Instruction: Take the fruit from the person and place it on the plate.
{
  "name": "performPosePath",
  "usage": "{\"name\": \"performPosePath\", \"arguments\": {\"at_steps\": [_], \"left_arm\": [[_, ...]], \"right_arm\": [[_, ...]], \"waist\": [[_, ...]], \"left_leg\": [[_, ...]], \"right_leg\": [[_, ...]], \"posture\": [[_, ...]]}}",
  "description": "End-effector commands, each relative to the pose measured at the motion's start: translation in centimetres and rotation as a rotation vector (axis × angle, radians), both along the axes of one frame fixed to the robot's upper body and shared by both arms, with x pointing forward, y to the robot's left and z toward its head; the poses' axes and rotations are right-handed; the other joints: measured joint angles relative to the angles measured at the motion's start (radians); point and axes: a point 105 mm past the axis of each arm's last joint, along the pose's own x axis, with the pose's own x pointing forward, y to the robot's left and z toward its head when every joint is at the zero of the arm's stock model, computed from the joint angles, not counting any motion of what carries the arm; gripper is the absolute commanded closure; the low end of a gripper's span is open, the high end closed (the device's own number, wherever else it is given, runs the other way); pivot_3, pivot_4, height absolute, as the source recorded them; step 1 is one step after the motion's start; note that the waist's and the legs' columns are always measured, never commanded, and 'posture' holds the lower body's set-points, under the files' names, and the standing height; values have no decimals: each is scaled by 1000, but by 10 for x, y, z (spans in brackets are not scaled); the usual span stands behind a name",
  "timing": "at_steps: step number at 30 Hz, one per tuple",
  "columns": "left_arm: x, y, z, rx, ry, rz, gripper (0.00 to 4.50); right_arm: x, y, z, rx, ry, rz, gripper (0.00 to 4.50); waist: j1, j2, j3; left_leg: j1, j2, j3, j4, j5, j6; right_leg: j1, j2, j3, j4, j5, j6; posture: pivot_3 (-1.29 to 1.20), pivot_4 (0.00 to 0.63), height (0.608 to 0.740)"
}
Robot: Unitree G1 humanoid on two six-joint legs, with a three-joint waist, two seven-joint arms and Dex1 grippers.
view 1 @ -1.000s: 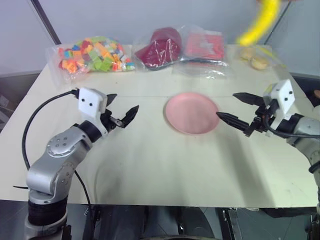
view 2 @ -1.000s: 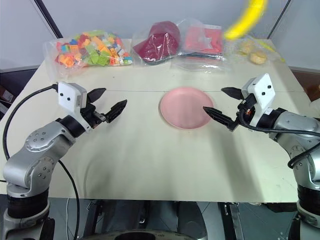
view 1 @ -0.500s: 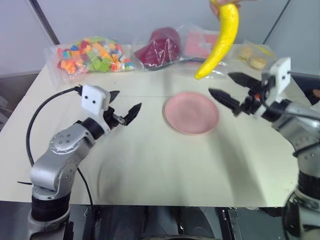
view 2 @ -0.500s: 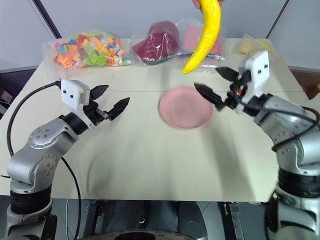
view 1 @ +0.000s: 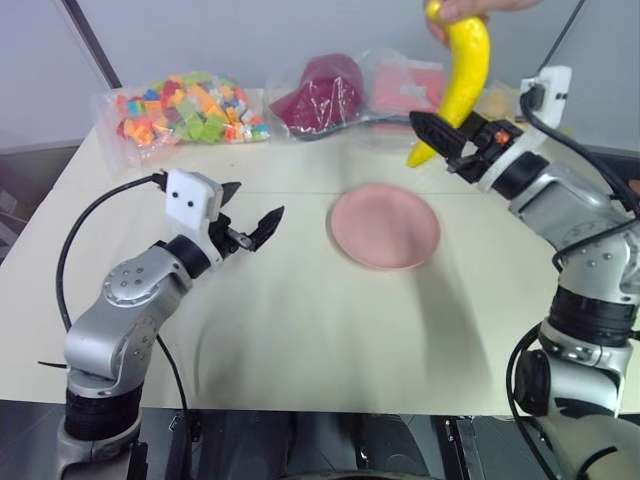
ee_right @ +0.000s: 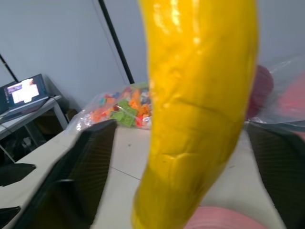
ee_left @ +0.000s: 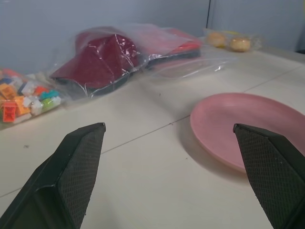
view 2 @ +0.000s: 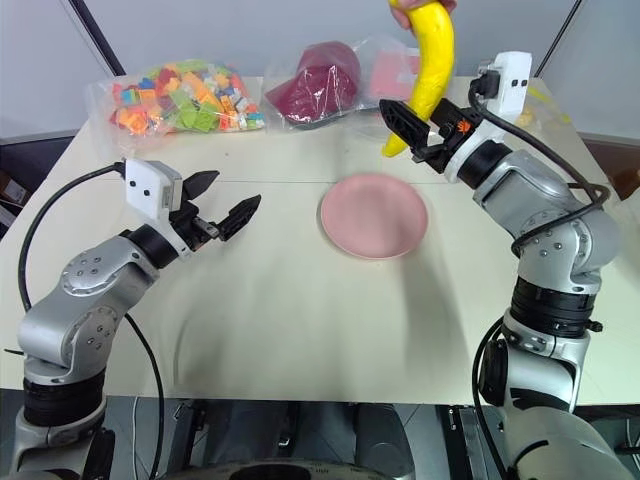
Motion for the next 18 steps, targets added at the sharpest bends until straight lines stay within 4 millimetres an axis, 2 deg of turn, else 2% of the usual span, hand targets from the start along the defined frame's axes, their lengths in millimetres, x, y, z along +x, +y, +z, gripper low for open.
{"name": "performPosePath", "arguments": {"at_steps": [1, 4, 5, 10, 12, 15, 18], "left_arm": [[-4, -3, 14, 10, -70, -7, 0], [-3, -4, 14, 11, -71, -7, 0], [-3, -4, 13, 12, -71, -7, 0], [-3, -4, 13, 15, -73, -9, 0], [-2, -4, 13, 16, -74, -8, 0], [-1, -5, 13, 17, -74, -8, 0], [0, -5, 13, 19, -76, -6, 0]], "right_arm": [[-7, 2, 18, 4, -86, 21, 1827], [-9, 4, 19, -4, -98, 34, 3367], [-8, 4, 19, -12, -96, 26, 3606], [-8, 2, 15, -32, -93, 14, 3606], [-6, 5, 7, -78, -77, 4, 3606], [1, 12, -16, -103, 0, -23, 3606], [10, 19, -58, -120, 153, -84, 3606]], "waist": [[0, 0, 0], [0, 0, 0], [-2, 0, 0], [-2, 0, 0], [-1, 0, 0], [-1, 0, 0], [-2, 0, 0]], "left_leg": [[0, 0, 0, 0, 0, 0], [0, 0, 0, 0, 0, 0], [0, 0, 0, 0, 0, 0], [0, 1, 0, 0, 0, 0], [0, 0, 0, 0, 0, 0], [0, 0, 0, 0, 0, 0], [0, 0, 0, 0, 0, 0]], "right_leg": [[0, 0, 0, 0, 0, 0], [0, 0, 0, 0, 0, 0], [0, 0, 0, 0, 0, 0], [0, 1, 0, 0, 0, 0], [0, 0, 0, 0, 0, 0], [0, 1, 0, 0, 0, 0], [-1, 0, 0, 0, 0, 0]], "posture": [[0, 150, 740], [0, 150, 740], [0, 150, 740], [0, 150, 740], [0, 150, 740], [0, 150, 740], [0, 150, 740]]}}
